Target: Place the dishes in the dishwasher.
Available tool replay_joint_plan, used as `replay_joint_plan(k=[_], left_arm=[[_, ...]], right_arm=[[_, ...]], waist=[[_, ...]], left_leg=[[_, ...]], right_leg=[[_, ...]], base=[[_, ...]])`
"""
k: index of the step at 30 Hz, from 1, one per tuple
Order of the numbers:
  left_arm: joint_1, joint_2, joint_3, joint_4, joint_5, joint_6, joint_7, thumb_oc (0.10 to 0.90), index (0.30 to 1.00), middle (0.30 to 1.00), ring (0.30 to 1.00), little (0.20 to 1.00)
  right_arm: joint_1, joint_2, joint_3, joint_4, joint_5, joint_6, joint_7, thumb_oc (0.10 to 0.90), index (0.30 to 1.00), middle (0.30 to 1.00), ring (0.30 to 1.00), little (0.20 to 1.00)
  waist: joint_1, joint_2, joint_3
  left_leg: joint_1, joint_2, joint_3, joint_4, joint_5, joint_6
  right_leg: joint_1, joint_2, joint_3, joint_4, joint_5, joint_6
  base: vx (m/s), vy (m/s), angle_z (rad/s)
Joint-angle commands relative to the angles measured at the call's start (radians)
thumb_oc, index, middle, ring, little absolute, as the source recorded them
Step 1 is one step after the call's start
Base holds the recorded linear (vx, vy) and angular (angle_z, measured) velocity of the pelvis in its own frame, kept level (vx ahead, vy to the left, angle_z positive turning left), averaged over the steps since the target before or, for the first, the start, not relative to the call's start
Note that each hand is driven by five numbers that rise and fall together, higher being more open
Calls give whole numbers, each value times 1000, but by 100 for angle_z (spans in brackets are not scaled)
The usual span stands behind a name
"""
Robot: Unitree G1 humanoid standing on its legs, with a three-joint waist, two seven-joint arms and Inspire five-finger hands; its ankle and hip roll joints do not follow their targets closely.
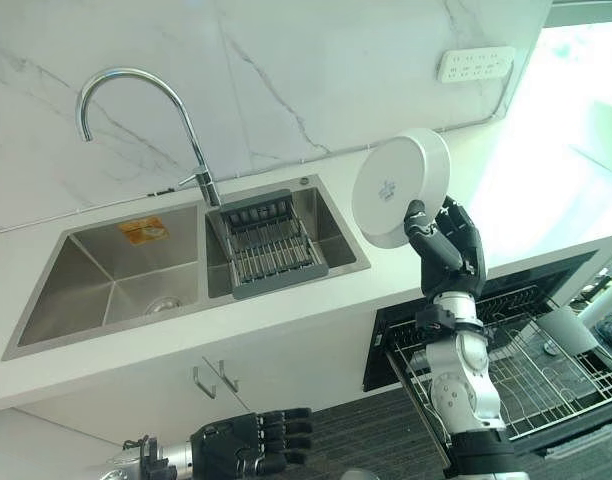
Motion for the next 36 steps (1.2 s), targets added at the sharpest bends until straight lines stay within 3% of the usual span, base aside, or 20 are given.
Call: replay_joint_plan(k=[1, 4, 6, 11, 15, 16, 19, 21, 24, 26, 28, 32, 36], left_arm=[[-29, 8, 18, -57, 40, -149, 43, 800, 900, 900, 900, 900], [-38, -26, -9, 104, 127, -217, 152, 800, 900, 900, 900, 900], [-43, -41, -10, 141, 130, -185, 168, 800, 900, 900, 900, 900], [-49, -80, -41, 286, 271, -252, 270, 800, 900, 900, 900, 900], [-67, -101, -59, 357, 416, -252, 325, 800, 900, 900, 900, 900], [-76, -98, -58, 382, 455, -242, 338, 800, 900, 900, 900, 900], [-82, -130, -40, 450, 478, -251, 374, 800, 900, 900, 900, 900], [-85, -159, -17, 511, 504, -266, 394, 800, 900, 900, 900, 900], [-77, -189, 10, 592, 500, -300, 435, 800, 900, 900, 900, 900], [-73, -209, 51, 654, 486, -326, 465, 800, 900, 900, 900, 900], [-63, -235, 98, 729, 472, -360, 469, 800, 900, 900, 900, 900], [-71, -241, 128, 795, 443, -376, 473, 800, 900, 900, 900, 900], [-93, -242, 146, 842, 427, -384, 478, 800, 900, 900, 900, 900]], right_arm=[[-169, -25, -90, -180, -119, -209, 40, 400, 300, 300, 300, 300], [-178, 2, -81, -193, -111, -227, 53, 400, 300, 300, 300, 300], [-176, 24, -72, -187, -80, -233, 80, 400, 300, 300, 300, 300], [-188, 77, -55, -184, -49, -249, 128, 400, 300, 300, 300, 300], [-215, 129, -38, -249, -114, -223, 77, 400, 300, 300, 300, 300], [-219, 126, -47, -274, -148, -218, 37, 400, 300, 300, 300, 300], [-240, 103, -44, -279, -165, -219, 14, 400, 300, 300, 300, 300], [-226, 74, -48, -282, -151, -217, 44, 400, 300, 300, 300, 300], [-212, 41, -40, -280, -154, -162, 108, 400, 300, 300, 300, 300], [-200, 3, -27, -281, -197, -122, 108, 400, 300, 300, 300, 300], [-176, -32, -45, -269, -230, -96, 102, 400, 300, 300, 300, 300], [-161, -67, -60, -263, -265, -83, 78, 400, 300, 300, 300, 300], [-149, -103, -78, -243, -324, -72, 71, 400, 300, 300, 300, 300]], waist=[[12, -42, 23], [8, -50, 43], [16, -55, 50], [41, -53, 53], [73, -70, 52], [69, -80, 49], [46, -76, 37], [9, -64, 35], [-24, -44, 31], [-33, -36, 27], [-40, -30, 23], [-54, -13, 21], [-66, -13, 23]], left_leg=[[42, -62, -59, -33, -60, 37], [40, -71, -54, -33, -67, 50], [43, -64, -29, -33, -73, 55], [45, -30, 11, -33, -80, 64], [41, 13, 12, -33, -75, 51], [38, 52, 9, -33, -65, 38], [34, 129, 31, -33, -38, -5], [36, 193, 76, -33, -10, -49], [49, 240, 93, -33, 11, -89], [45, 249, 91, -33, 27, -101], [55, 225, 110, -33, 28, -103], [-20, 214, 113, -33, 49, -105], [-37, 201, 105, -33, 47, -103]], right_leg=[[-4, -10, 25, -78, 85, 95], [-14, -21, 4, -78, 103, 98], [-7, -55, -36, -78, 118, 102], [19, -139, -65, -78, 139, 103], [30, -213, -73, -78, 180, 117], [39, -188, -62, -78, 136, 122], [36, -114, -43, -78, 57, 113], [24, -89, -51, -78, 45, 90], [16, -56, -67, -78, 38, 55], [15, -28, -63, -78, 26, 30], [21, -16, -57, -78, 10, 15], [7, -16, -66, -78, 9, 18], [15, -33, -79, -78, 4, 22]], base=[[-97, 123, -5], [-97, 84, -23], [-94, -5, -45], [-58, -128, -47], [13, -470, -34], [83, -961, -10], [63, -748, -3], [5, -472, -76], [10, -368, -12], [29, -275, -19], [28, -103, -13], [-47, 86, 35], [-35, 189, 41]])
